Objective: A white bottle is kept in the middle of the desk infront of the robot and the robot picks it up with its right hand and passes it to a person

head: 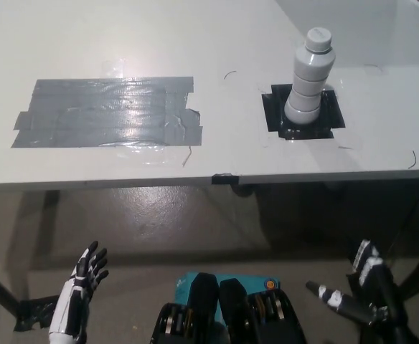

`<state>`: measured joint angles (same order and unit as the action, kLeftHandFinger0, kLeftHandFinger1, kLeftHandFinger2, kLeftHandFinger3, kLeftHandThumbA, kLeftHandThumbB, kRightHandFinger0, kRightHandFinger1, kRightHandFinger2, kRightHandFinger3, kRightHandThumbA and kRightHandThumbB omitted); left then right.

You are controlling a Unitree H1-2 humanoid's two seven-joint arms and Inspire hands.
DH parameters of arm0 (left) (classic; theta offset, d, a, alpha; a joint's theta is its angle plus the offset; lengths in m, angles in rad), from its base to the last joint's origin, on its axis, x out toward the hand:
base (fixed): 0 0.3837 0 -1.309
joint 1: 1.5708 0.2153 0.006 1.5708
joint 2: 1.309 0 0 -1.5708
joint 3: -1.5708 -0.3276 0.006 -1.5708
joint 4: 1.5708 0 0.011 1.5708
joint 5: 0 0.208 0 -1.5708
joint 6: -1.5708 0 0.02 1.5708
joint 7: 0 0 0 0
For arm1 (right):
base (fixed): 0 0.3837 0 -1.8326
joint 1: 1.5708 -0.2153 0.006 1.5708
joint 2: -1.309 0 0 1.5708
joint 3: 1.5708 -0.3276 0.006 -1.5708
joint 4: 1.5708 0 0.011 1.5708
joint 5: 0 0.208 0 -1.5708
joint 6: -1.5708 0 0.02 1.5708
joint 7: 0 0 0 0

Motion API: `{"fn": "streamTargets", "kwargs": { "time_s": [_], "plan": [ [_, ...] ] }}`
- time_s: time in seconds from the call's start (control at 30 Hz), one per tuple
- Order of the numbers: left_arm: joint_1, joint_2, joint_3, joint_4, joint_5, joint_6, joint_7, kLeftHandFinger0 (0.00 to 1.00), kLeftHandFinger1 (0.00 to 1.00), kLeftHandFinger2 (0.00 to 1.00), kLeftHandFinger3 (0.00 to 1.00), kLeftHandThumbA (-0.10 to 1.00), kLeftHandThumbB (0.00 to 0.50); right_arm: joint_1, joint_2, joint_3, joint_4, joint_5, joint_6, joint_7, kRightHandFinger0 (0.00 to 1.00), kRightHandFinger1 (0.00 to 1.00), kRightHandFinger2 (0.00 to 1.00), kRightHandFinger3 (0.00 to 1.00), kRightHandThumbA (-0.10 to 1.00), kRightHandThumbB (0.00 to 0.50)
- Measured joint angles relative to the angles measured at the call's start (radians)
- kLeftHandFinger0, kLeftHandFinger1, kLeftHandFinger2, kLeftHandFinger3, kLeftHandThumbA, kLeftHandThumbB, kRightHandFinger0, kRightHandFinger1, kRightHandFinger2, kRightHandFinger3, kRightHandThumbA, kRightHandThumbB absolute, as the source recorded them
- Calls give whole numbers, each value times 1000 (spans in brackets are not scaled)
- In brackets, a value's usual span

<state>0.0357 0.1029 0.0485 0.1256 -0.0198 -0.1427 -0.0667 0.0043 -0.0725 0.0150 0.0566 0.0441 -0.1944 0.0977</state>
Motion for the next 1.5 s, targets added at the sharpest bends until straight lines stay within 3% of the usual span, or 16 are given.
{"fn": "streamTargets", "kwargs": {
  "time_s": [0.1, 0.13, 0.3, 0.37, 0.4, 0.5, 0.63, 0.87, 0.97, 1.03, 1.2, 1.33, 1.43, 1.5],
  "plan": [
    [-6, 6, -1, -19, -1, 1, -6, 1000, 1000, 1000, 1000, 942, 265, -46, -1, -17, -114, -21, 16, -11, 1000, 1000, 1000, 1000, 1000, 500],
    [-10, 9, -1, -20, -1, 1, -7, 1000, 1000, 1000, 1000, 949, 310, -73, -1, -26, -147, -26, 26, -17, 1000, 1000, 1000, 1000, 1000, 500],
    [-34, 14, -2, -19, 1, 1, -7, 1000, 1000, 1000, 1000, 939, 280, -251, -12, -59, -196, -51, 78, -39, 1000, 1000, 1000, 1000, 1000, 494],
    [-39, 14, -4, -19, 3, 0, -7, 1000, 1000, 1000, 1000, 930, 285, -308, -22, -63, -197, -59, 104, -41, 1000, 1000, 1000, 1000, 997, 396],
    [-39, 14, -4, -19, 4, 0, -7, 1000, 1000, 1000, 1000, 931, 280, -335, -28, -67, -197, -59, 119, -41, 1000, 1000, 1000, 1000, 998, 380],
    [-39, 15, -4, -14, 5, 0, -7, 1000, 1000, 1000, 1000, 917, 283, -400, -40, -78, -171, -56, 153, -40, 1000, 1000, 1000, 1000, 1000, 381],
    [-39, 15, -4, -14, 5, 0, -7, 1000, 1000, 1000, 1000, 962, 281, -478, -49, -93, -76, -55, 196, -41, 1000, 1000, 1000, 1000, 1000, 427],
    [-36, 20, -9, -18, 13, 3, -8, 1000, 1000, 1000, 1000, 932, 258, -672, -67, -112, 262, -62, 228, -69, 1000, 1000, 1000, 1000, 1000, 399],
    [-36, 20, -9, -17, 12, 1, -8, 1000, 1000, 1000, 1000, 954, 283, -729, -71, -118, 354, -60, 229, -79, 1000, 1000, 1000, 1000, 1000, 446],
    [-37, 20, -9, -10, 16, -4, -6, 1000, 1000, 1000, 1000, 952, 272, -767, -69, -134, 419, -54, 230, -82, 1000, 1000, 1000, 1000, 1000, 463],
    [-37, 20, -12, -9, 22, -13, -5, 1000, 1000, 1000, 1000, 957, 318, -835, -65, -161, 530, -24, 232, -83, 1000, 1000, 1000, 1000, 1000, 499],
    [-37, 20, -16, -8, 33, -22, -5, 1000, 1000, 1000, 1000, 923, 331, -869, -62, -165, 581, -13, 232, -84, 1000, 1000, 1000, 1000, 1000, 500],
    [-37, 20, -16, -8, 34, -23, -5, 1000, 1000, 1000, 1000, 943, 301, -886, -57, -165, 604, -13, 232, -84, 1000, 1000, 1000, 1000, 1000, 463],
    [-37, 20, -17, -8, 37, -26, -5, 1000, 1000, 1000, 1000, 936, 293, -905, -54, -165, 633, -10, 231, -84, 1000, 1000, 1000, 1000, 1000, 471]
  ]
}}
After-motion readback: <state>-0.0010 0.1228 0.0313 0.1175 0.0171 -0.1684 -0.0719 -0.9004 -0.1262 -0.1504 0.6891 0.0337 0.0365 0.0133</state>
